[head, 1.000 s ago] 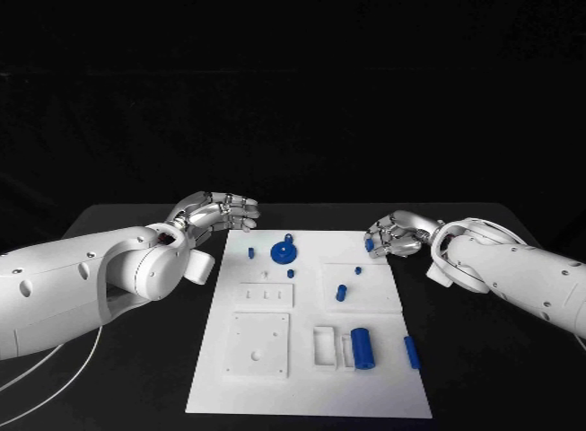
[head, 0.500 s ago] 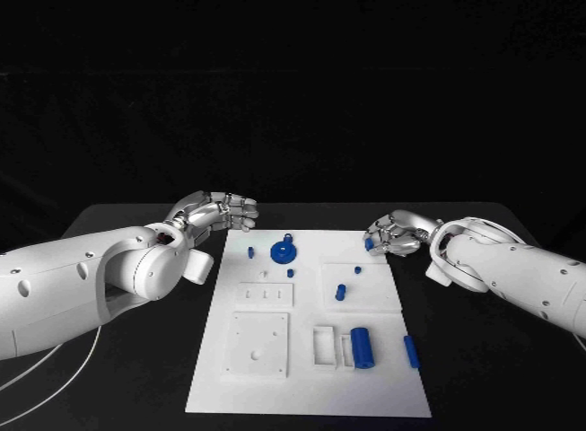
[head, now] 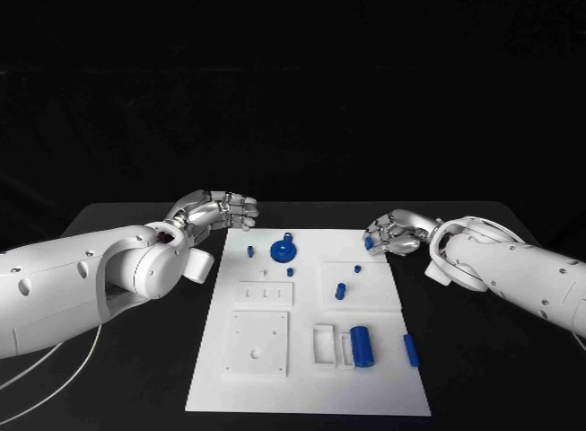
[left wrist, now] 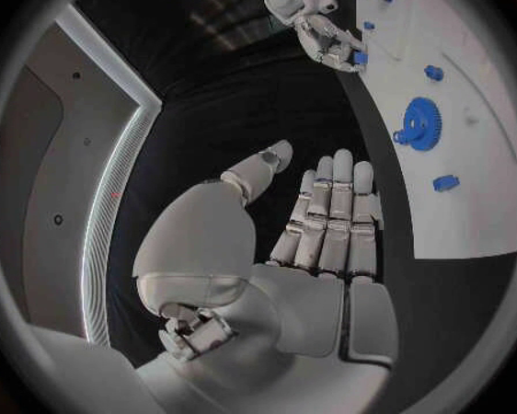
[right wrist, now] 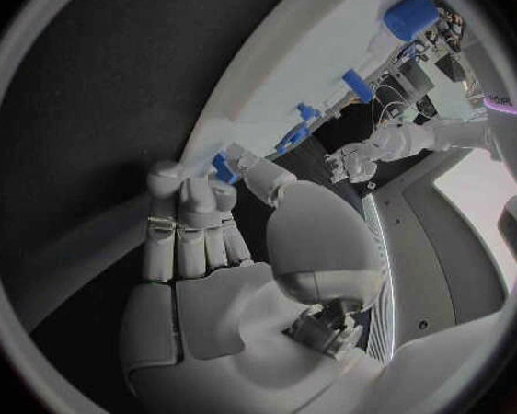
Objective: Assemble the parts on the task board
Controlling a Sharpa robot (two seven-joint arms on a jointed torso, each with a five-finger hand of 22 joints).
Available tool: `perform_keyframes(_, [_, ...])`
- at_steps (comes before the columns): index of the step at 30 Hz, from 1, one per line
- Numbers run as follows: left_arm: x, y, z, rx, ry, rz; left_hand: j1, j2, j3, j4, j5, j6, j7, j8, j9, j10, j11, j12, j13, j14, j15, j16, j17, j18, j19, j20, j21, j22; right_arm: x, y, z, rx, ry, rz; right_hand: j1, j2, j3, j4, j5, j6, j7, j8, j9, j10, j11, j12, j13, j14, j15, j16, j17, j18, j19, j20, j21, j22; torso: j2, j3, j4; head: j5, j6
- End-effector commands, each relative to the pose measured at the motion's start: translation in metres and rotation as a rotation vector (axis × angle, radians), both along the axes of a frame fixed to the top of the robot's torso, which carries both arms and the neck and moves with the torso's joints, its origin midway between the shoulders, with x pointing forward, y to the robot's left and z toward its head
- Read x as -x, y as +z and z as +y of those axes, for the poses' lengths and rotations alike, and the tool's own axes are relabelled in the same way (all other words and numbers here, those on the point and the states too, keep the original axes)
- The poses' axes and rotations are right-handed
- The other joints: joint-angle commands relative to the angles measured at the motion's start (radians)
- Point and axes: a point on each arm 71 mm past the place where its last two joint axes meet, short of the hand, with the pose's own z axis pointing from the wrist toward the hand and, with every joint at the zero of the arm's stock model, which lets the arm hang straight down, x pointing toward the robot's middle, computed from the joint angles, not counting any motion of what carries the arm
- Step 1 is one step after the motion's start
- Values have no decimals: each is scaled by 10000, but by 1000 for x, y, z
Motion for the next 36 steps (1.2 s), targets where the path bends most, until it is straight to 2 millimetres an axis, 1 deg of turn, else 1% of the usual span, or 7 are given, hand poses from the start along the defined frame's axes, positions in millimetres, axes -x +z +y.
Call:
perform_keyframes(1, [0,2,-2,52,-177,-100,-43,-18,8,7,-34,1,70,-66,-10,85,-12,-50,-11,-33,43,-37,11,188,-79,-21,44,112,1,-1,1,95,132,-47,-95,34,68,2,-48,1403,-5,52,18,-131,-171,26,-14,-3,-107,-38,13,553,69,-3,20,173,-2,1,-4,-12,-10])
perform_keyframes(3, [0,2,-2,52,-177,-100,-42,-18,9,6,-33,1,70,-66,-10,85,-12,-50,-11,-33,43,-37,12,188,-79,-21,44,112,1,-1,1,122,128,-85,-100,68,118,6,-73,1507,-36,110,45,-126,-200,26,-15,-3,-134,-42,16,553,71,-7,25,173,-5,8,-2,-14,-15])
perform_keyframes(10, [0,2,-2,51,-176,-98,-40,-16,11,5,-33,1,70,-66,-10,87,-13,-52,-10,-31,42,-37,13,189,-79,-21,44,112,1,-1,3,318,163,-185,-123,134,356,59,-154,1797,-156,305,189,-87,-315,34,-17,6,-244,-51,30,553,84,-18,34,166,-4,11,6,-22,-18])
perform_keyframes(23, [1,2,-2,49,-177,-88,-40,-20,10,3,-33,-8,73,-71,-13,90,-13,-57,-10,-30,42,-38,15,189,-79,-21,45,113,1,-1,5,430,105,-367,-126,143,542,14,-153,1971,-233,450,330,48,-390,100,8,28,-316,-52,49,553,124,-35,64,165,-10,18,-6,-57,-20])
perform_keyframes(29, [1,2,-2,49,-184,-84,-40,-19,11,3,-33,-14,75,-74,-15,90,-13,-59,-10,-29,41,-38,16,190,-78,-21,45,113,2,-1,7,473,100,-393,-194,148,598,6,-152,2127,-298,615,514,90,-450,126,36,34,-370,-60,57,553,132,-32,67,159,-8,13,1,-76,-25])
perform_keyframes(36, [1,2,-2,50,-190,-80,-41,-19,11,4,-32,-20,77,-78,-16,91,-12,-61,-10,-28,41,-39,17,190,-78,-21,46,113,3,-1,8,390,-71,-419,-228,161,669,-2,-140,2141,-325,693,658,96,-478,122,49,40,-397,-67,61,553,137,-34,63,153,-9,13,4,-95,-10])
